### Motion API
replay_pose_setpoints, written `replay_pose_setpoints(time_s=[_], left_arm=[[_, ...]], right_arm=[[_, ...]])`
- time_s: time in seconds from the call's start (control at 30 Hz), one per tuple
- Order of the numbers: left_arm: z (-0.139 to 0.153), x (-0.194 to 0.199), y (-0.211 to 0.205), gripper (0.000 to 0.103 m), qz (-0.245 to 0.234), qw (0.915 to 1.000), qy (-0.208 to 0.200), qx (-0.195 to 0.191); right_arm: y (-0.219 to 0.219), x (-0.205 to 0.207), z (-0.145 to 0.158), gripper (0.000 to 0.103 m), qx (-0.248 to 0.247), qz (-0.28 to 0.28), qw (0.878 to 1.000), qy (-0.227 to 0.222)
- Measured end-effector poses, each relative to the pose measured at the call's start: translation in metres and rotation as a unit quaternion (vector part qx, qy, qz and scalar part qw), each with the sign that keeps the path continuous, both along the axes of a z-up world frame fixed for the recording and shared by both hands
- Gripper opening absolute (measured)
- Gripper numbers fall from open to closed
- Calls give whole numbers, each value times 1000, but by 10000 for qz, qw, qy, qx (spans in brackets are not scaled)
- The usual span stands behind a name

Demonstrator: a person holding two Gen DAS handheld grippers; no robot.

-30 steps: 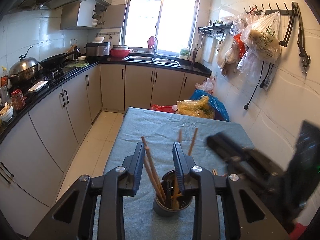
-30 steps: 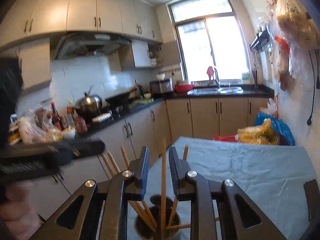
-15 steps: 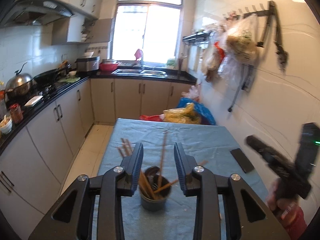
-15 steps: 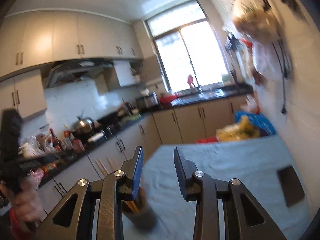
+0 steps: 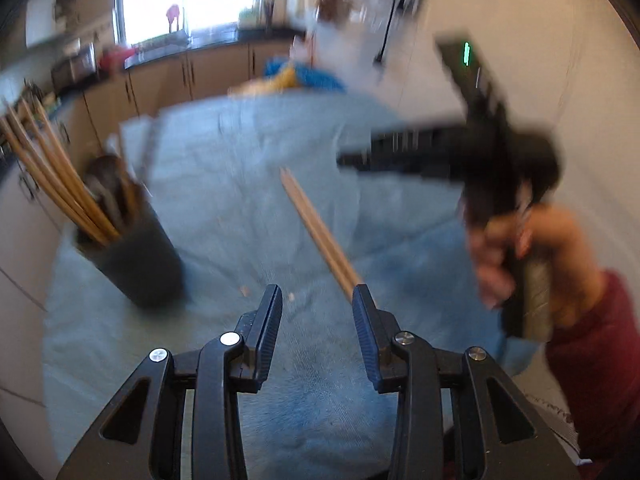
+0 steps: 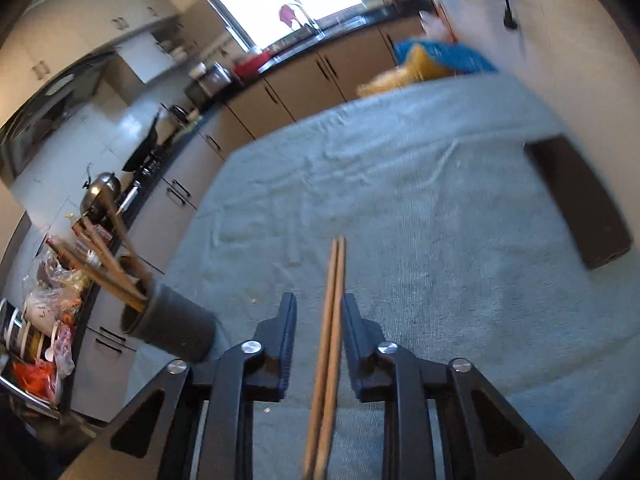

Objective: Organize utensils
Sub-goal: 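Grasp a wooden chopstick with the right tool while the left tool grasps another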

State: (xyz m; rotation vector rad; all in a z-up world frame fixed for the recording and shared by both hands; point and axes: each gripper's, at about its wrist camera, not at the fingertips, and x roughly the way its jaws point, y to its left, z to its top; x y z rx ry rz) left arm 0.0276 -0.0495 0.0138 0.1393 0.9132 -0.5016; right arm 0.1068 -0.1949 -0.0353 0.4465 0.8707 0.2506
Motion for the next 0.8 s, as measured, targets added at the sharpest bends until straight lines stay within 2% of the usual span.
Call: replay_pose_setpoints(time_s=[0.07, 0.2, 0.53, 0.6, 0.7, 0.8], left_arm=[[-26, 16, -5, 35, 131, 9991, 373, 117], [-48, 30, -3, 35, 306, 9973, 662, 124], [-52, 48, 6, 35, 377, 9957, 842, 7], [-54, 49, 6, 35, 399, 9954, 876, 15], [-55, 56, 5, 35, 402, 9951, 903, 35], [-50, 61, -4, 35, 405, 9954, 861, 89]], right_arm=[[2, 14, -10, 20, -54, 36, 9998, 205], [11, 39, -27, 18, -282, 86, 9983, 511], [38, 76, -52, 17, -1103, 332, 9885, 981], [41, 78, -51, 17, -1271, 365, 9870, 919], [44, 76, -52, 8, -1715, 539, 9797, 889], [29, 67, -47, 7, -1832, 508, 9774, 929]])
